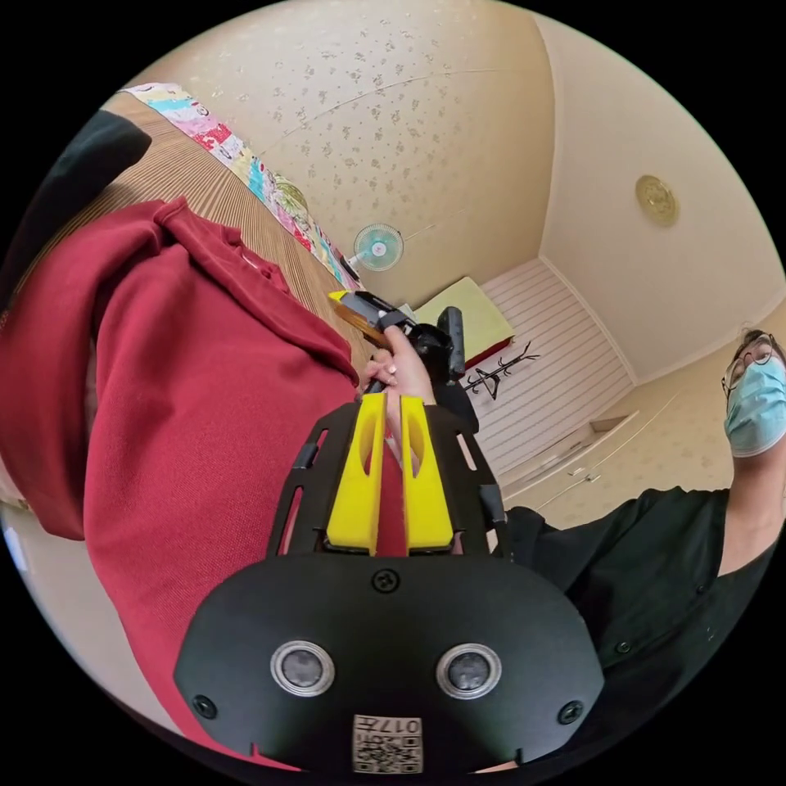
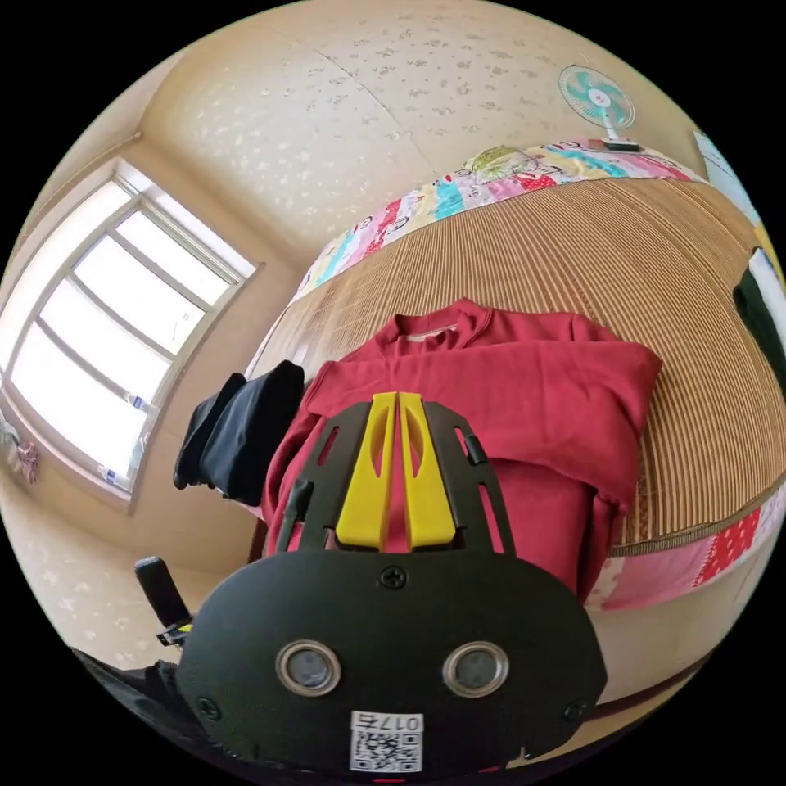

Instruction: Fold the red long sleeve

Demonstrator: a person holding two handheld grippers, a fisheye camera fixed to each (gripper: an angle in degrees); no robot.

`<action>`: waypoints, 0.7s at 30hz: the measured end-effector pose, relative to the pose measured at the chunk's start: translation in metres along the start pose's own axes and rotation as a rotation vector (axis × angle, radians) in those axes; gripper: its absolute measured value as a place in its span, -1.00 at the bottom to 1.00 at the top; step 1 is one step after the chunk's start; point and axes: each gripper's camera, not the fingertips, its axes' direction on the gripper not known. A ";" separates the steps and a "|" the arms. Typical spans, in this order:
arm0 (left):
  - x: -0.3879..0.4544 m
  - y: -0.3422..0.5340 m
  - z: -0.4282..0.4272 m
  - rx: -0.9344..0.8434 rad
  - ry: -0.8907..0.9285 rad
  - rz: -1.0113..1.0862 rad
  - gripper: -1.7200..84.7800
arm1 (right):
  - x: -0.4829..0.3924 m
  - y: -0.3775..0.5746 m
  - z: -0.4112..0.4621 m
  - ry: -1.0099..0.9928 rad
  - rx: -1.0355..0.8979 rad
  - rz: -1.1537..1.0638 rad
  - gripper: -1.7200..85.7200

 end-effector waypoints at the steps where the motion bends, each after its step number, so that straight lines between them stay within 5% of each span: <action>1: 0.006 -0.013 -0.024 0.033 0.004 -0.003 -0.87 | 0.003 0.005 0.012 -0.016 -0.052 0.055 -0.95; 7: -0.042 -0.077 -0.199 0.284 -0.102 -0.176 -0.87 | -0.003 0.019 0.003 0.024 -0.001 -0.078 -0.95; 11: -0.179 -0.085 -0.268 0.184 -0.260 -0.544 -0.82 | 0.028 0.020 0.003 -0.015 -0.016 0.009 -0.95; 14: -0.296 -0.035 -0.296 0.227 -0.009 -0.933 -0.68 | 0.051 0.021 0.001 -0.066 -0.020 0.062 -0.95; 18: -0.370 0.064 -0.250 0.635 0.722 -1.358 -0.64 | 0.067 0.022 -0.006 -0.082 -0.013 0.075 -0.95; 21: -0.371 0.062 -0.224 0.630 0.760 -1.439 -0.64 | 0.075 0.022 -0.010 -0.079 -0.017 0.067 -0.95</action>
